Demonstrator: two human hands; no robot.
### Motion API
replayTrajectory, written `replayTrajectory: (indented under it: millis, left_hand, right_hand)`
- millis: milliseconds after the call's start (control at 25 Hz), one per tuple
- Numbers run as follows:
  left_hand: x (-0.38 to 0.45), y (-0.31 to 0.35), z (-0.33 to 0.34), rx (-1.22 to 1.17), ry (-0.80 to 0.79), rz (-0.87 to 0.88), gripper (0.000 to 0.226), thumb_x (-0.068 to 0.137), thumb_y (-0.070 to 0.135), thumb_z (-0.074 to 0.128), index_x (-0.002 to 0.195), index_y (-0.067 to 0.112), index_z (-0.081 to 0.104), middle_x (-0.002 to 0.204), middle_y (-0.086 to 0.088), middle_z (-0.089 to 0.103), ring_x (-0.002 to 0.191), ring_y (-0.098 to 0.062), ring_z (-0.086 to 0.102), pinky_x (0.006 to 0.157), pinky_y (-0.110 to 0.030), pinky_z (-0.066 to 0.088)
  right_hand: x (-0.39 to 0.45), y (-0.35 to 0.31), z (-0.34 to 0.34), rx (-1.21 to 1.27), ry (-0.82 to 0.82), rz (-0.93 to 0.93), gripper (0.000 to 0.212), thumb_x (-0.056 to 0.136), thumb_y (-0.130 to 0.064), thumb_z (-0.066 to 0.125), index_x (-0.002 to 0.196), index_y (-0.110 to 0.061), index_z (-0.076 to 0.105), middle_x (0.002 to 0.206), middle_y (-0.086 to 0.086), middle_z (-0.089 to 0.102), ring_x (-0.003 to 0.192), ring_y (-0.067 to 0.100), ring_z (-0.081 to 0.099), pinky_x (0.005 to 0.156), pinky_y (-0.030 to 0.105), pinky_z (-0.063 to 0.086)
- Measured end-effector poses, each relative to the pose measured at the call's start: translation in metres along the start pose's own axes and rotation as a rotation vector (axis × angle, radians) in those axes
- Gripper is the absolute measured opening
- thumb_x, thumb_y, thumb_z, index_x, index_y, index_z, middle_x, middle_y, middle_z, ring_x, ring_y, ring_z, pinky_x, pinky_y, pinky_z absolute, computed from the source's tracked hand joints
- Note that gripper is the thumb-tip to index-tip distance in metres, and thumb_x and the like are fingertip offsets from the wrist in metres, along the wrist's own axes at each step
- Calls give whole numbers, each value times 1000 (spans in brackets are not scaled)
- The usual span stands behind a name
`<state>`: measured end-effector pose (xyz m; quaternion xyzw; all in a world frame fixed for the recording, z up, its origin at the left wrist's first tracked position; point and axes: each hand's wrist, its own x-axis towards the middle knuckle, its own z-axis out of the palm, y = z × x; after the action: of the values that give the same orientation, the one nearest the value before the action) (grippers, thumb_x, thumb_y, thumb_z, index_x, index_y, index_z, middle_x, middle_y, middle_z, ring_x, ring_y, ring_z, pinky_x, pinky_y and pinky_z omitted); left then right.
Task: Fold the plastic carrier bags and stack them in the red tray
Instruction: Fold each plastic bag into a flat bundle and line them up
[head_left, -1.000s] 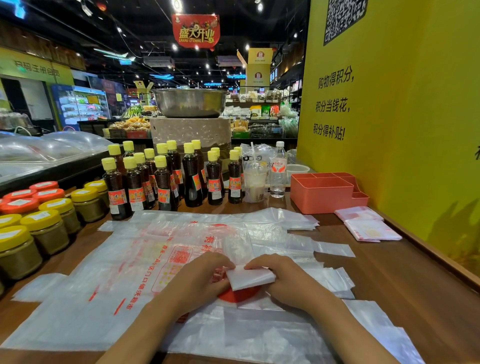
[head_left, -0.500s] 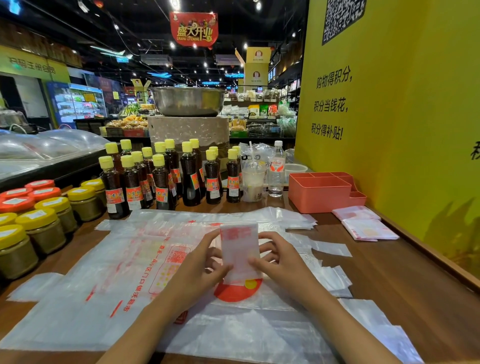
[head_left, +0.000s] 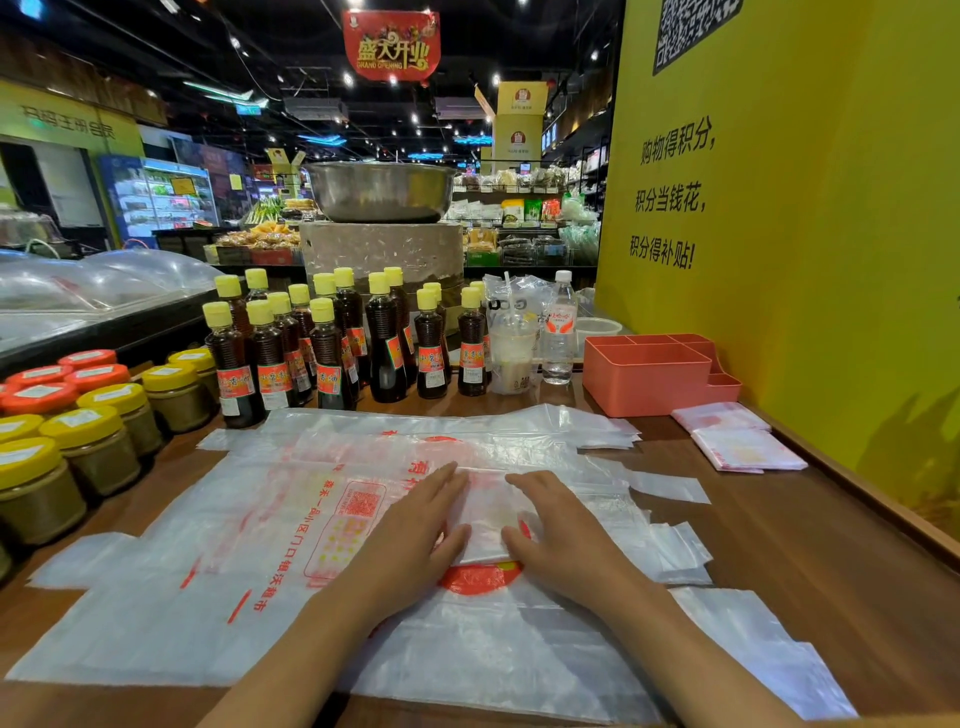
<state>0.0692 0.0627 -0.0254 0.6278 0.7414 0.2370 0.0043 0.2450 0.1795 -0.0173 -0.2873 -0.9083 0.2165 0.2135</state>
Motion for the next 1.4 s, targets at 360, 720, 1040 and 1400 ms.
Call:
replayTrajectory:
  millis: [360,720,1040,1400]
  left_hand:
    - [-1,3,5,243,-236,115,60,107,43,21,159,27,-6,165,11,-15,147,1,-21,118,-23,-18]
    - [1,5,0,251,-364,62,56,108,39,15,159,27,-5,165,10,-11,149,1,-13,119,-27,-14]
    - [0,-1,5,264,-181,84,69,96,60,16,158,29,22,165,7,18,150,-6,13,119,-27,-2]
    - [-4,1,2,262,36,-39,82,85,66,5,137,26,54,130,3,53,115,-15,46,95,-30,37]
  right_hand:
    - [-4,-5,11,-333,-252,-82,59,108,-45,18,162,-26,5,168,-10,-2,153,3,-4,125,33,-6]
    - [-1,-6,10,-423,-356,-74,59,108,-44,12,162,-22,2,169,-6,-1,154,7,-4,126,41,-6]
    - [-8,-4,9,-360,-192,-73,59,106,-51,22,159,-25,23,166,-5,20,152,11,15,125,36,3]
    - [-12,-6,-10,-167,118,163,34,101,-57,35,104,-31,58,94,-9,65,85,13,59,79,35,50]
